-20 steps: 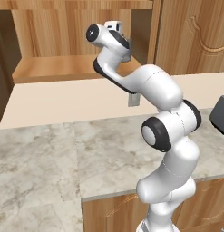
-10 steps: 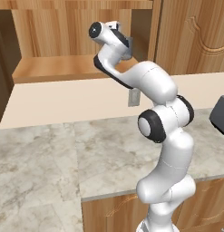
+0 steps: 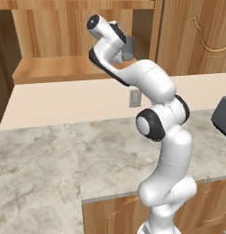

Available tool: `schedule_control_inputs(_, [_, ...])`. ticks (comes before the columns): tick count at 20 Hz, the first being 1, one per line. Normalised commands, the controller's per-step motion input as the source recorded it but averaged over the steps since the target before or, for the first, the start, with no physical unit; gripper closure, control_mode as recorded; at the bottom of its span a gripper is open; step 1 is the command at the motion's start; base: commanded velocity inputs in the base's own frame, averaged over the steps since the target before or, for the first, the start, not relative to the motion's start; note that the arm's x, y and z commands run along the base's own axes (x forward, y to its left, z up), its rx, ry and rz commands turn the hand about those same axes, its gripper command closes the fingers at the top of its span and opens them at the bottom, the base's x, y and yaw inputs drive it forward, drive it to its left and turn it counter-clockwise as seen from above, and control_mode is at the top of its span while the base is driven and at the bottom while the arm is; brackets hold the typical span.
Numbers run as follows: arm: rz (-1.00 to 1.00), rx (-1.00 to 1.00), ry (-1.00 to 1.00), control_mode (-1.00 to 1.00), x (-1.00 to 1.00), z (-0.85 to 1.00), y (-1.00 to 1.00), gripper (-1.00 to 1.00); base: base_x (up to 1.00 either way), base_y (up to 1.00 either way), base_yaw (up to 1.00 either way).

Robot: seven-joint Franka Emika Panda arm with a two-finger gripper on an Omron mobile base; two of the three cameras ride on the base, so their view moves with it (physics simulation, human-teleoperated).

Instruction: There is a bowl on the dining counter. Grab a lemon wedge from the fridge and place it in the bowl. Then get the liquor bottle and glass cup from the cabinet and place them next to the bowl.

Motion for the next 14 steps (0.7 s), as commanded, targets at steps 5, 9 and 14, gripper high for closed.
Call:
schedule_control_inputs(5, [0.00, 0.00, 0.12, -1.00, -0.35, -0.26, 0.00, -1.00, 0.00, 0.00, 0.00])
schedule_control_inputs(9, [0.00, -0.01, 0.05, -1.00, -0.18, -0.09, 0.00, 1.00, 0.00, 0.00, 0.00])
schedule_control_inputs(14, [0.00, 0.00, 0.00, -1.00, -0.12, 0.00, 0.00, 1.00, 0.00, 0.00, 0.00])
